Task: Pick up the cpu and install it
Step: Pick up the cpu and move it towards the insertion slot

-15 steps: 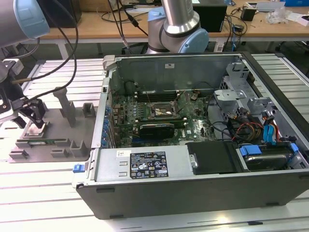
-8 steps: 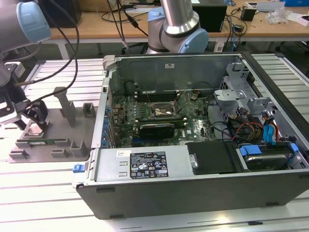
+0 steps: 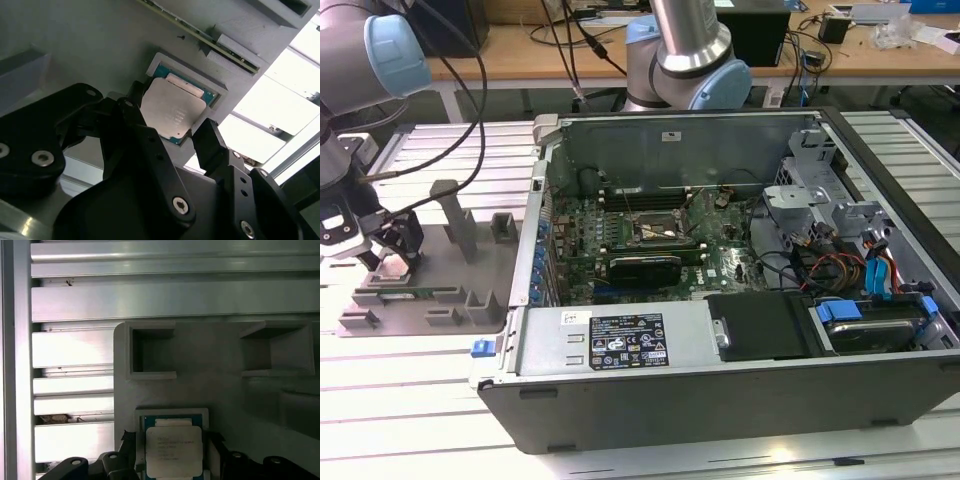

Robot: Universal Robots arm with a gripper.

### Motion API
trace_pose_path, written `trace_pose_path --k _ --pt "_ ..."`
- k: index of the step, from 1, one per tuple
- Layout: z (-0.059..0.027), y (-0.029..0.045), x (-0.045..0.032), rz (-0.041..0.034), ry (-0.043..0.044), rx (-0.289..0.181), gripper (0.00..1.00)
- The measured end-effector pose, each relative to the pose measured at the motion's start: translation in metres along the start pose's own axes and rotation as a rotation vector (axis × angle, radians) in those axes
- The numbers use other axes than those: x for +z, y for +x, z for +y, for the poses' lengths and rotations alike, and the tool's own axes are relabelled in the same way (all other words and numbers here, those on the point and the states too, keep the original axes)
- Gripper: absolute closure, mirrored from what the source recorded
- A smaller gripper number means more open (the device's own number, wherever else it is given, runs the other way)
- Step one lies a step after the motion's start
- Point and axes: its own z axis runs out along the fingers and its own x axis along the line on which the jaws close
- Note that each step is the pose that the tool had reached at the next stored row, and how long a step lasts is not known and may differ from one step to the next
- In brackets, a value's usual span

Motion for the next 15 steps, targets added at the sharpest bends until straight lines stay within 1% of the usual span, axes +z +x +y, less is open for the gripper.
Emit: trace_pose_path --k 15 --pt "0.0 -0.0006 -0.0007 -0.0001 0.0001 0.0 0.34"
